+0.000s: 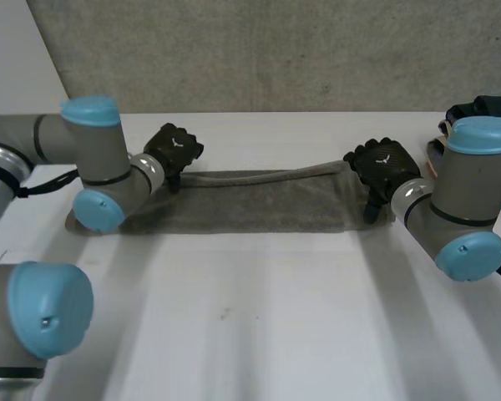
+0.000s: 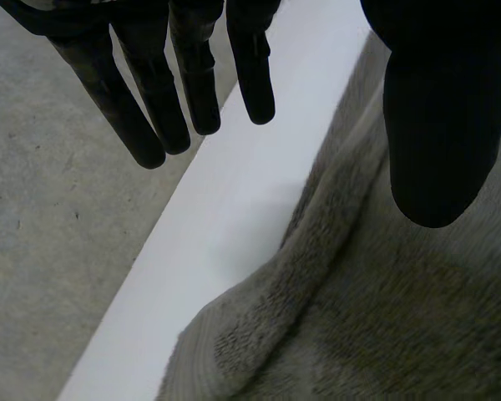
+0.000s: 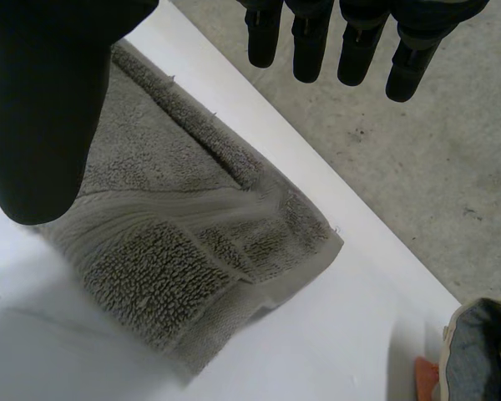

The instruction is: Fold the laundry.

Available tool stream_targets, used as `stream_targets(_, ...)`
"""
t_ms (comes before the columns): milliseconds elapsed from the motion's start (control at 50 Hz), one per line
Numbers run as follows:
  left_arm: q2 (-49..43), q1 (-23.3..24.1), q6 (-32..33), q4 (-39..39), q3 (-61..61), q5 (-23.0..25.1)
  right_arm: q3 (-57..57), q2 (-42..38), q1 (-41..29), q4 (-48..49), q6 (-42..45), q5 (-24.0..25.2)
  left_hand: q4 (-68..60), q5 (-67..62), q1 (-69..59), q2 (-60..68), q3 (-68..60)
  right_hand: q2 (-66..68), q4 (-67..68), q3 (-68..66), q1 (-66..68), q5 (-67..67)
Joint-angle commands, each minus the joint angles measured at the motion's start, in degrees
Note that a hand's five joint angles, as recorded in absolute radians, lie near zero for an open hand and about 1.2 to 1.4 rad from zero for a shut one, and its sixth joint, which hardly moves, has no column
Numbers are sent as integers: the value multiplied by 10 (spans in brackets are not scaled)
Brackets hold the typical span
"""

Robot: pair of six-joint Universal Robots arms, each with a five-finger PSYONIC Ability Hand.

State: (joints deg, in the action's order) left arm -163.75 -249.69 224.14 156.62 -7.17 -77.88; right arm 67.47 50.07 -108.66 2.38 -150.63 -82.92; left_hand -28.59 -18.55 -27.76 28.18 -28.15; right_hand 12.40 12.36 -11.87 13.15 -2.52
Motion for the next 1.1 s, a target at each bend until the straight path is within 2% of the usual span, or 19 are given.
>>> stream_targets(20, -69, -5, 81, 34, 71, 6, 4, 0, 1, 1, 22, 0, -47, -47, -55, 51, -51, -24, -24, 19, -32, 25)
stream_targets(100, -90, -5, 120, 41, 94, 11, 5, 4, 6, 0, 32, 0, -72, -72, -80, 76, -76, -24, -24, 19, -32, 25)
stream_targets(240, -113, 1, 187, 49, 108, 32, 4, 11, 8, 0, 34, 0, -228, -229, -236, 232, -233, -24, -24, 19, -32, 25)
stream_targets(300, -119, 1, 220, 49, 109, 34, 4, 16, 8, 0, 35, -2, -233, -234, -242, 238, -238, -24, -24, 19, -32, 25)
stream_targets(440, -123, 3, 235, 46, 115, 37, 5, 23, 9, -5, 42, 0, -227, -227, -235, 231, -231, -24, -24, 19, -32, 25)
stream_targets(580, -124, 5, 243, 11, 123, 56, 6, 26, 11, -5, 52, -4, -238, -239, -247, 242, -243, -24, -24, 19, -32, 25)
stream_targets(600, -124, 4, 243, 6, 124, 61, 5, 26, 11, -5, 53, -4, -277, -277, -285, 281, -281, -24, -24, 19, -32, 25)
stream_targets(620, -126, 4, 244, 4, 125, 64, 5, 27, 13, -5, 54, -4, -392, -392, -400, 396, -396, -24, -24, 19, -32, 25)
stream_targets(660, -126, 3, 245, 8, 125, 64, 4, 26, 14, -4, 58, -4, -432, -432, -440, 436, -436, -24, -24, 19, -32, 25)
stream_targets(680, -126, 3, 248, 18, 125, 67, 4, 26, 15, -4, 59, -4, -493, -494, -502, 498, -498, -24, -24, 19, -32, 25)
stream_targets(780, -105, 17, 271, 74, 110, 63, 4, 27, 17, -4, 65, -5, -514, -514, -522, 518, -519, -24, -24, 19, -32, 25)
stream_targets(800, -89, 22, 266, 78, 102, 59, 3, 27, 18, -4, 66, -5, -514, -514, -522, 518, -519, -24, -24, 19, -32, 25)
stream_targets(860, -19, 34, 200, 94, 52, 63, 2, 27, 19, -5, 68, -6, -514, -514, -522, 518, -519, -24, -24, 19, -32, 25)
stream_targets(880, 12, 39, 146, 106, 22, 70, 2, 27, 19, -5, 68, -6, -514, -514, -522, 518, -519, -24, -24, 19, -32, 25)
stream_targets(940, 64, 50, 65, 124, -28, 74, 2, 27, 19, -5, 68, -6, -514, -514, -522, 518, -519, -24, -24, 19, -32, 25)
stream_targets(960, 101, 54, 20, 131, -67, 73, 3, 27, 19, -5, 68, -6, -514, -514, -522, 518, -519, -24, -24, 19, -32, 25)
stream_targets(1040, 207, 58, -70, 136, -194, 77, 2, 27, 19, -5, 68, -5, -514, -514, -522, 518, -519, -24, -24, 19, -32, 25)
stream_targets(1100, 269, 55, -112, 154, -273, 86, 0, 27, 20, -8, 68, -5, -514, -514, -522, 518, -519, -24, -24, 19, -32, 25)
